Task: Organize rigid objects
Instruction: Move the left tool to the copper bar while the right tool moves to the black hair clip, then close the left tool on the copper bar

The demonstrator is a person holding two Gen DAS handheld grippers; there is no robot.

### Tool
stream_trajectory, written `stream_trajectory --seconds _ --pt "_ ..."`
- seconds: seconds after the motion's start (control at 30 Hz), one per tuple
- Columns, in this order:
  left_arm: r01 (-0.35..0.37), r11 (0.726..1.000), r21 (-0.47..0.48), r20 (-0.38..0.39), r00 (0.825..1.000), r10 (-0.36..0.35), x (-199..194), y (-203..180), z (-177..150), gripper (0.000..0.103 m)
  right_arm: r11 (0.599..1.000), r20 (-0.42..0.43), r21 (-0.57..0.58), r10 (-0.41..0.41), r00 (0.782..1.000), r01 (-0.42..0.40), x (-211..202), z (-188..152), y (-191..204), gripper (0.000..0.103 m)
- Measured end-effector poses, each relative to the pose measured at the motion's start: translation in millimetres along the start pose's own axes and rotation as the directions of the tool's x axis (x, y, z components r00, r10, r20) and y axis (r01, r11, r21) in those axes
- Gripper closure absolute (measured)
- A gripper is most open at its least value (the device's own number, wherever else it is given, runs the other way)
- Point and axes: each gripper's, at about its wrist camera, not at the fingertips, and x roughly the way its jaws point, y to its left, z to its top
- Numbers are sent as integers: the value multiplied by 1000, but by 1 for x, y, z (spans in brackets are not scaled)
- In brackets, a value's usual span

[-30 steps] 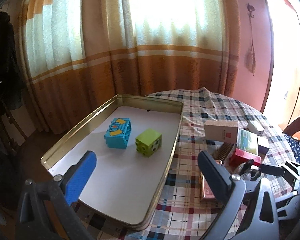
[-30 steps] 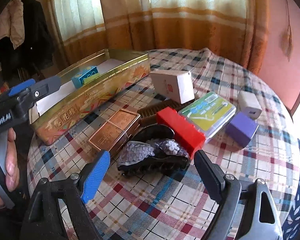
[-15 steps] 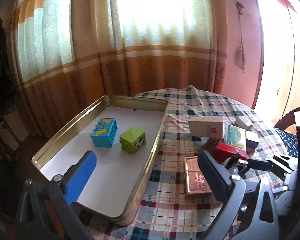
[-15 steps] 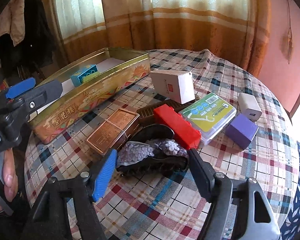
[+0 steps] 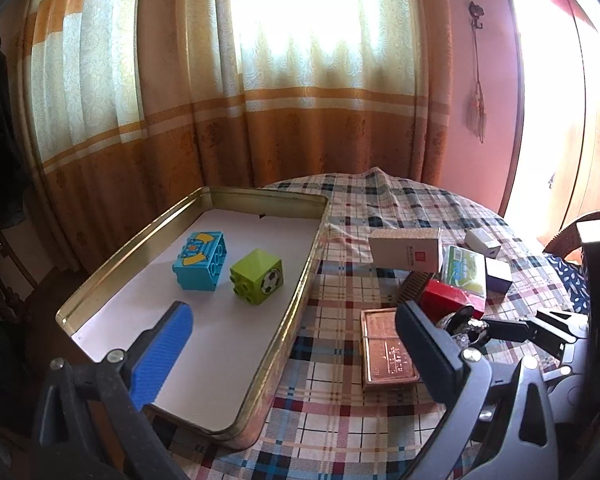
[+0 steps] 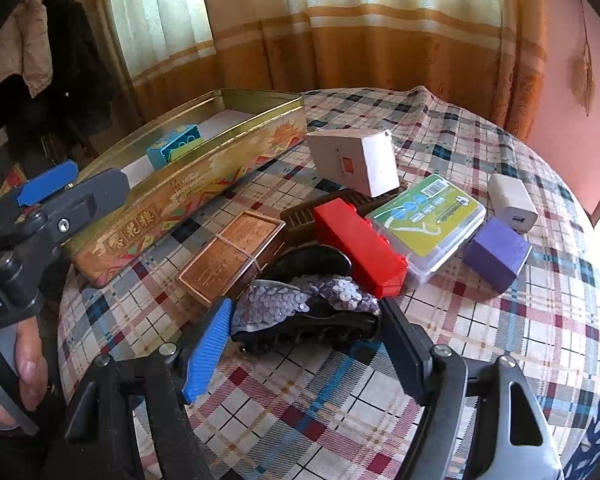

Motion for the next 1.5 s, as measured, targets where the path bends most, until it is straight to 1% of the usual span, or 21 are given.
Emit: stream_trajectory --seconds 0.13,0.23,0.3,0.43,0.57,0.73,0.9,1.0,1.1,1.2,1.27,1.33,1.4,1.47,1.5 --pt "2 1000 0 1 1000 -2 0 0 0 0 1000 -7 -6 -3 1000 3 1 1 2 27" --pt "3 1000 2 1 1000 -3 0 -1 0 0 999 -7 -31 -41 999 41 2 1 7 28" --pt "4 1000 2 1 1000 -4 0 -3 0 0 998 3 -42 -52 999 52 1 1 8 29" --pt "14 1000 3 14 1000 -14 -3 -6 -1 0 998 71 -20 -50 996 51 -11 -1 4 29" --pt "24 1000 9 35 999 -24 -7 -8 -1 0 998 138 15 -66 988 65 -23 -4 0 29" --pt "36 999 18 50 998 -37 -10 -12 0 1 996 206 76 -69 976 54 -35 -6 -8 29" --pt "59 997 48 63 996 -62 -14 -20 -2 1 989 247 140 -73 966 39 -42 -7 -19 29" --pt "72 995 74 56 996 -76 -13 -27 -5 6 985 258 169 -74 963 31 -43 -8 -24 29" --pt "84 992 94 49 995 -89 -13 -33 -8 8 984 265 175 -75 961 29 -45 -8 -25 29" --pt "113 986 121 25 993 -116 -9 -39 -10 12 981 270 194 -68 960 15 -46 -8 -29 29" --pt "144 981 128 -6 990 -144 -5 -42 -10 12 978 270 207 -66 961 9 -46 -8 -31 29" --pt "184 974 131 -48 983 -180 2 -45 -10 12 977 274 211 -67 960 8 -46 -8 -31 29" --pt "192 972 136 -76 980 -183 7 -48 -12 12 978 273 210 -66 960 8 -46 -9 -31 29" --pt "206 968 145 -115 975 -190 15 -51 -13 17 978 272 210 -67 960 8 -47 -9 -31 29" --pt "209 967 147 -132 973 -190 19 -53 -14 22 978 272 210 -67 960 8 -47 -8 -31 29"
